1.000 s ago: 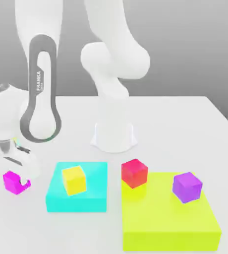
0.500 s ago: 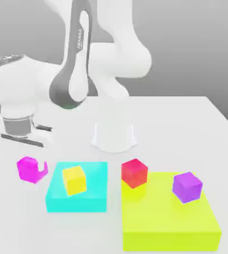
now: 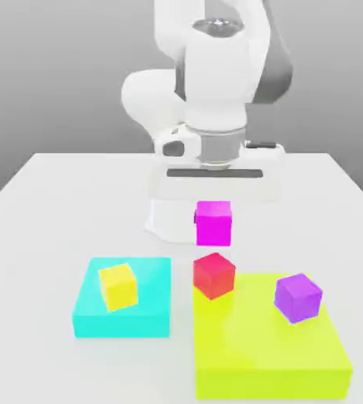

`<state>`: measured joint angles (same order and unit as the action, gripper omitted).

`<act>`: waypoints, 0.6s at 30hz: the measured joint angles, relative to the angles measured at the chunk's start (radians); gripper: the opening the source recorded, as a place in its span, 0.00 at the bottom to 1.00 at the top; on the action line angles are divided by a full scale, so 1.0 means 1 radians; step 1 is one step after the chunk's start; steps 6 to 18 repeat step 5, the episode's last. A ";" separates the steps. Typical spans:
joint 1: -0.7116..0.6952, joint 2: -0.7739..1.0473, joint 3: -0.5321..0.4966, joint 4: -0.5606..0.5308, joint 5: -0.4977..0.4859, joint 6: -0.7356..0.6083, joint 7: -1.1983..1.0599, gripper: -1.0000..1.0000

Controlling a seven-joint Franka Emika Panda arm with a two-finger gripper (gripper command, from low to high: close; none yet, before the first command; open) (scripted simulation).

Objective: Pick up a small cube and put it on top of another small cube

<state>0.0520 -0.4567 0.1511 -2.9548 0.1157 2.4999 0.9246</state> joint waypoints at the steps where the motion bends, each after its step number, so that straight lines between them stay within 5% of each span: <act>1: 0.000 0.033 0.004 -0.008 0.000 0.042 0.002 0.00; 2: -0.001 0.068 0.007 -0.017 0.000 0.084 0.003 0.00; 3: -0.001 0.093 0.009 -0.023 0.000 0.115 0.004 1.00; 18: -0.001 0.093 0.009 -0.023 0.000 0.115 0.004 1.00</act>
